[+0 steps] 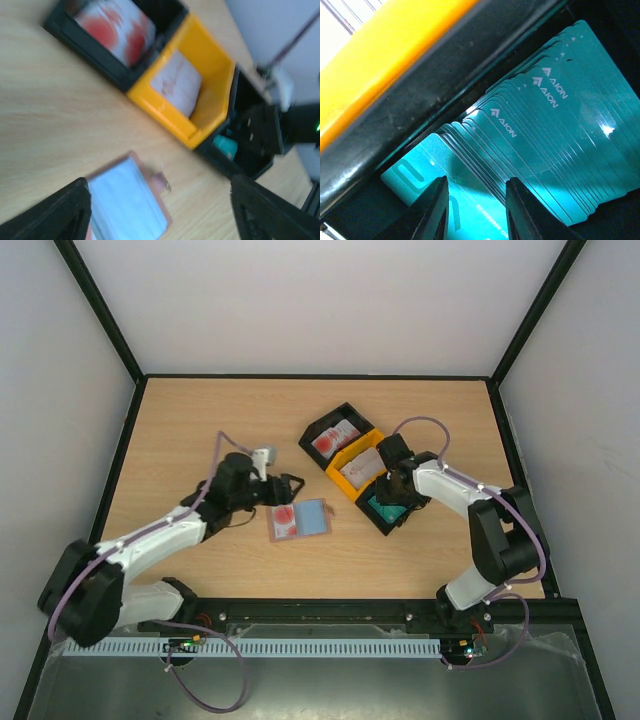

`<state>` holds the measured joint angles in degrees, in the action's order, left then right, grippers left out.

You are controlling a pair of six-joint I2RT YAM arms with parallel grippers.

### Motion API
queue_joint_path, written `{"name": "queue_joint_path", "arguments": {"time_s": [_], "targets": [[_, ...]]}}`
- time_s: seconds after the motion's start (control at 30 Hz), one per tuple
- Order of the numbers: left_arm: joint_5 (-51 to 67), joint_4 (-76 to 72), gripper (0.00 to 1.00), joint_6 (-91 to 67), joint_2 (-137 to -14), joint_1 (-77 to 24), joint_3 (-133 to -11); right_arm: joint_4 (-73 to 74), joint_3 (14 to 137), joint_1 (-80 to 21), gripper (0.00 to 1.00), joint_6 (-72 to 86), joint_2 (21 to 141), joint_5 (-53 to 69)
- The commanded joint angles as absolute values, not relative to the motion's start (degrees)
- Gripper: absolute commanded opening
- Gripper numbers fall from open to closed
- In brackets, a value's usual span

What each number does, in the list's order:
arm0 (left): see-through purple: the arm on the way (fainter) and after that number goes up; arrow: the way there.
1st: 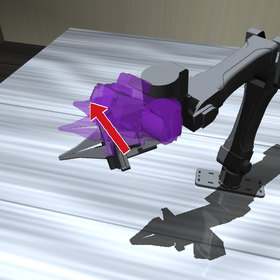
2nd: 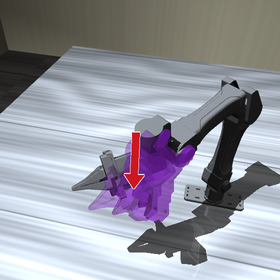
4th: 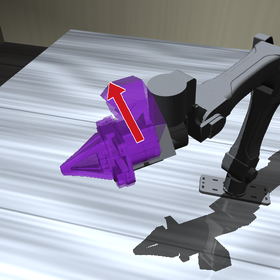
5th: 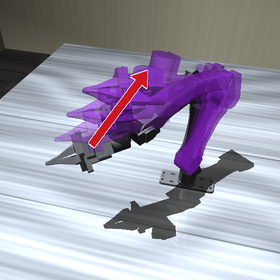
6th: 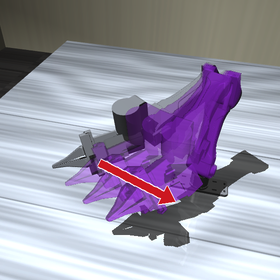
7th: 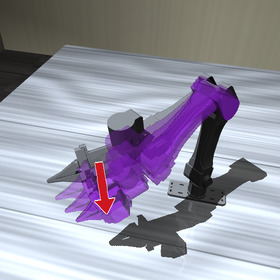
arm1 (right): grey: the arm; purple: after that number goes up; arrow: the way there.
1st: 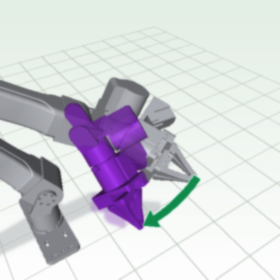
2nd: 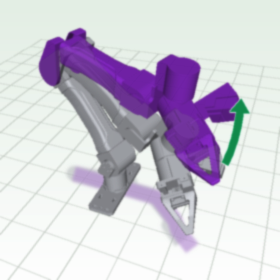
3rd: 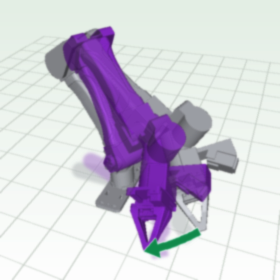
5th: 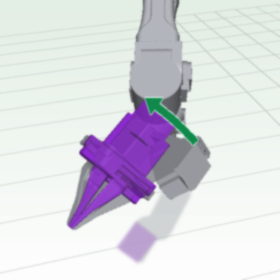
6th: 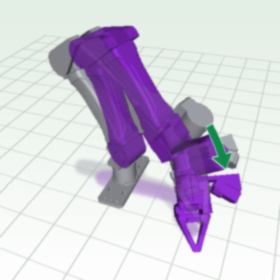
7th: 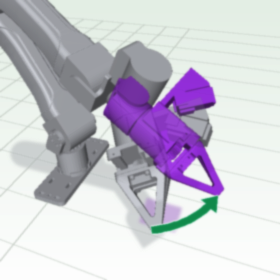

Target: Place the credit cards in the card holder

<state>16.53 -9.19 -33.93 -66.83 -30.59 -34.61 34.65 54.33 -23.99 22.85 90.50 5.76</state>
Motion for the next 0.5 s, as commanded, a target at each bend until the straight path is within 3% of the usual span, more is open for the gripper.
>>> {"name": "queue_joint_path", "arguments": {"time_s": [0.0,0.23,0.37,0.47], "targets": [[16.5,-12.8,0.71,-38.0,-75.4,-38.7,-38.6,34.7,53.9,-24.2,0.30,21.8,91.2,5.6],[17.7,-19.5,0.46,-40.9,-89.4,-48.0,-45.4,33.4,53.4,-24.2,0.30,21.5,91.6,7.0],[17.7,-21.1,0.31,-40.7,-95.2,-50.8,-48.7,32.3,52.4,-24.2,0.25,21.4,91.6,6.5],[16.3,-21.8,0.26,-40.4,-98.4,-52.1,-50.0,32.1,52.2,-24.2,0.24,21.3,91.7,5.5]]}}
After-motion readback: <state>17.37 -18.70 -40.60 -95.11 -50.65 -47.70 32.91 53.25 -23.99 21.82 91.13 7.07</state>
